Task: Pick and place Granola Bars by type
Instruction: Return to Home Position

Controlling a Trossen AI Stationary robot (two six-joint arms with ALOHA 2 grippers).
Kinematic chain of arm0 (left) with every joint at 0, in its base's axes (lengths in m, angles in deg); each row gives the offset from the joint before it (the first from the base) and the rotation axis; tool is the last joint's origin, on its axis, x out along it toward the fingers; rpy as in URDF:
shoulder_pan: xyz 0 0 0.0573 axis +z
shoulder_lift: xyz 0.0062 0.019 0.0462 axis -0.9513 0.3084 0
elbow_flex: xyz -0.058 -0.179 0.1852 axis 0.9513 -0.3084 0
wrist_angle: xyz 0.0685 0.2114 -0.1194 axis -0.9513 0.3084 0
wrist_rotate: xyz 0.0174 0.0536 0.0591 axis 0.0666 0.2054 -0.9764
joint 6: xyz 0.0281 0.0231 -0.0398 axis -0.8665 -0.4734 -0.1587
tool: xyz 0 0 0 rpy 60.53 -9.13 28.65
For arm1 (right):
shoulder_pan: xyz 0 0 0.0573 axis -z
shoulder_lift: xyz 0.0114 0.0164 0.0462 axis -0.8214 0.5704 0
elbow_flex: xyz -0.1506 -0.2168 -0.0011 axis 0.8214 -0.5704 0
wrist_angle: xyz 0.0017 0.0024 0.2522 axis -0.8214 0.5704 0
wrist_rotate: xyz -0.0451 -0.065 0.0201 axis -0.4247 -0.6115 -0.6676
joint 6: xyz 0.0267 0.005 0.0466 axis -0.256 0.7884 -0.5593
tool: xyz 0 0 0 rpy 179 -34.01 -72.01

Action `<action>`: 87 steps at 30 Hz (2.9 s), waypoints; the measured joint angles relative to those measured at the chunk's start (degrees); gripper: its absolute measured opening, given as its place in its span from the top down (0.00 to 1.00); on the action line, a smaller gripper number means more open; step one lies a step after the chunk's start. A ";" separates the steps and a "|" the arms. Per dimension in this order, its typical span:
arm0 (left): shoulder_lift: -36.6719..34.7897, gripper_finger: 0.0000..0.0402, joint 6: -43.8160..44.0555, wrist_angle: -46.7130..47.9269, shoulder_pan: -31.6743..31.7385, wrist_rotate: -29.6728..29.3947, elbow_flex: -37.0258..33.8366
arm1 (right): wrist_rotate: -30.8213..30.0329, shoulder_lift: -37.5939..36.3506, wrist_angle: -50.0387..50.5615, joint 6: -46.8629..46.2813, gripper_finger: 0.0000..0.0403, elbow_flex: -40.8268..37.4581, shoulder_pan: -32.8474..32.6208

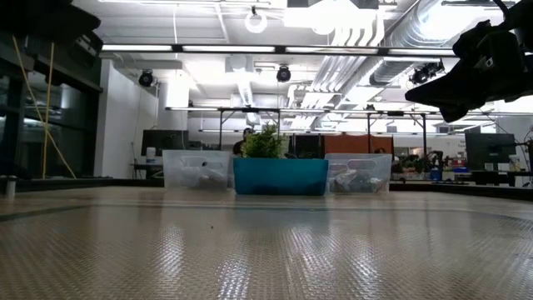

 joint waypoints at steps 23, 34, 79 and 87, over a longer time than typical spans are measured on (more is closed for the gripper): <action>-5.96 1.00 8.62 -32.56 0.02 3.02 -19.02 | 0.00 -0.02 0.00 0.02 1.00 -0.01 0.00; -5.93 1.00 9.39 -32.45 0.02 -4.43 -22.69 | 0.00 -0.02 0.00 0.00 1.00 -0.01 0.00; -3.38 1.00 0.16 -29.02 0.02 -15.09 -23.75 | 0.00 -0.01 0.00 0.01 1.00 -0.01 0.01; -3.38 1.00 0.17 -29.02 0.02 -15.07 -23.77 | 0.00 -0.02 0.00 0.01 1.00 0.00 0.01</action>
